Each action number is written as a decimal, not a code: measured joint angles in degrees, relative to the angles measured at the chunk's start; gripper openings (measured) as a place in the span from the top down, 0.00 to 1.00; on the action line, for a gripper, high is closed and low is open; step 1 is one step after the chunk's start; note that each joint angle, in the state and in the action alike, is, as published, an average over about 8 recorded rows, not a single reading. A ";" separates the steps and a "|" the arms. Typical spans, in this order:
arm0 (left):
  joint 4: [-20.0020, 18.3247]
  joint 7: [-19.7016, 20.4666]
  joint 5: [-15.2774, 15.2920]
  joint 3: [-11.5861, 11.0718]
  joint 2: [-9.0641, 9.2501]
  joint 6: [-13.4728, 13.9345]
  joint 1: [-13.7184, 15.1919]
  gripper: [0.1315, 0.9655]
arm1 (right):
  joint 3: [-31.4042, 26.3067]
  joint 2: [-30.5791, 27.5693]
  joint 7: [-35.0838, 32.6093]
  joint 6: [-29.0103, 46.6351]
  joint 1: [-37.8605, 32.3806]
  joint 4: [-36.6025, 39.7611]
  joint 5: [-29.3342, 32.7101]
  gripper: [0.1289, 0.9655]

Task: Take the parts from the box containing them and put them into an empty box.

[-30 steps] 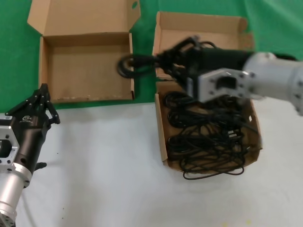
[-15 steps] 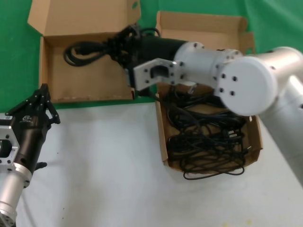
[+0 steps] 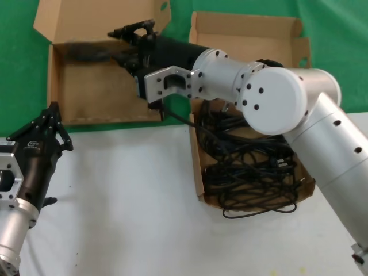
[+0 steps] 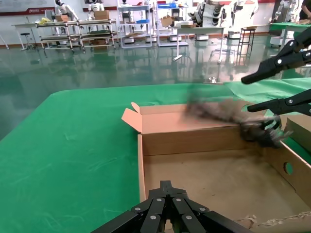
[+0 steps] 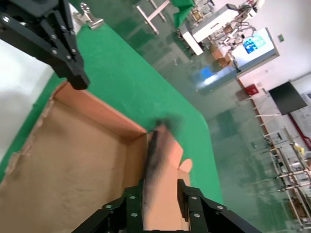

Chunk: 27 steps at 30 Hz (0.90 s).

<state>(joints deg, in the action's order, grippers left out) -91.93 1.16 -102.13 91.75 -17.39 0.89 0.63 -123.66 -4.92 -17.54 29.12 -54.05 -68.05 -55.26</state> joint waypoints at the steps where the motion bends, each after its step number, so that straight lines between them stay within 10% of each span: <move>1: 0.00 0.00 0.00 0.00 0.00 0.00 0.00 0.98 | 0.10 -0.04 -0.45 -0.44 0.02 0.13 -0.50 0.90; 27: 0.00 0.00 0.00 0.00 0.00 0.00 0.00 0.98 | 21.53 -8.64 11.27 -2.54 18.16 -22.61 2.38 0.28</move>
<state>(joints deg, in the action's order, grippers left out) -91.93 1.16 -102.13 91.75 -17.39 0.89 0.63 -102.14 -13.56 -6.27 26.58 -35.89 -90.66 -52.88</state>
